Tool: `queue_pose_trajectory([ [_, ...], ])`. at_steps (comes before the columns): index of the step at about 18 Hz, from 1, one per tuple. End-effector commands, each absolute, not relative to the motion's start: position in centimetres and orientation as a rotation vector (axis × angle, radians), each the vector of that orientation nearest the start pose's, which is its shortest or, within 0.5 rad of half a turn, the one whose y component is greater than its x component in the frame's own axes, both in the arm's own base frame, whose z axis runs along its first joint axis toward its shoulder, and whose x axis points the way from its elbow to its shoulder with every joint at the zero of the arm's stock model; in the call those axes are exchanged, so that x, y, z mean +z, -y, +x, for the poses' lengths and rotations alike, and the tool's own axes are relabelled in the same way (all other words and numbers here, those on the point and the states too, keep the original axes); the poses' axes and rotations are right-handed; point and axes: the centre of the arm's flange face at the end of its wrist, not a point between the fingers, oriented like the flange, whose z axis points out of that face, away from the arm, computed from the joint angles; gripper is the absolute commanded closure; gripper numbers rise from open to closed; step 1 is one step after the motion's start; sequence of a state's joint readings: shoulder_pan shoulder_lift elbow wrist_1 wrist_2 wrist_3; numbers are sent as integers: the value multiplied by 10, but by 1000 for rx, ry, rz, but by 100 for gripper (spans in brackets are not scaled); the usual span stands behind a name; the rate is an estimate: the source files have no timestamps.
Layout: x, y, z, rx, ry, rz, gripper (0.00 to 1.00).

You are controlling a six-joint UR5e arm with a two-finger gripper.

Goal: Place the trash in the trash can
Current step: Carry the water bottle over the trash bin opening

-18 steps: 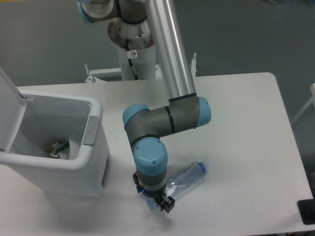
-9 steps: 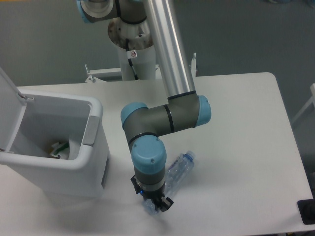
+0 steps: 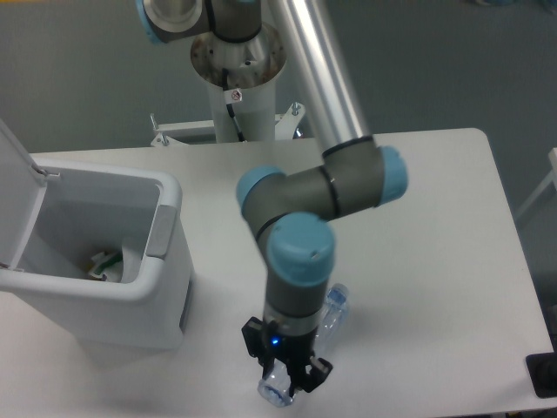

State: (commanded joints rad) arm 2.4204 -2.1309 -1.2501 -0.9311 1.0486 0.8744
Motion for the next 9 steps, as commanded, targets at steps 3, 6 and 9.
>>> queue_pose_trajectory([
  [3, 441, -601, -433, -167, -93, -2316, 71],
  [6, 496, -585, -427, -256, -64, -2163, 69],
  [9, 542, -575, -404, -354, -95, -2025, 69],
])
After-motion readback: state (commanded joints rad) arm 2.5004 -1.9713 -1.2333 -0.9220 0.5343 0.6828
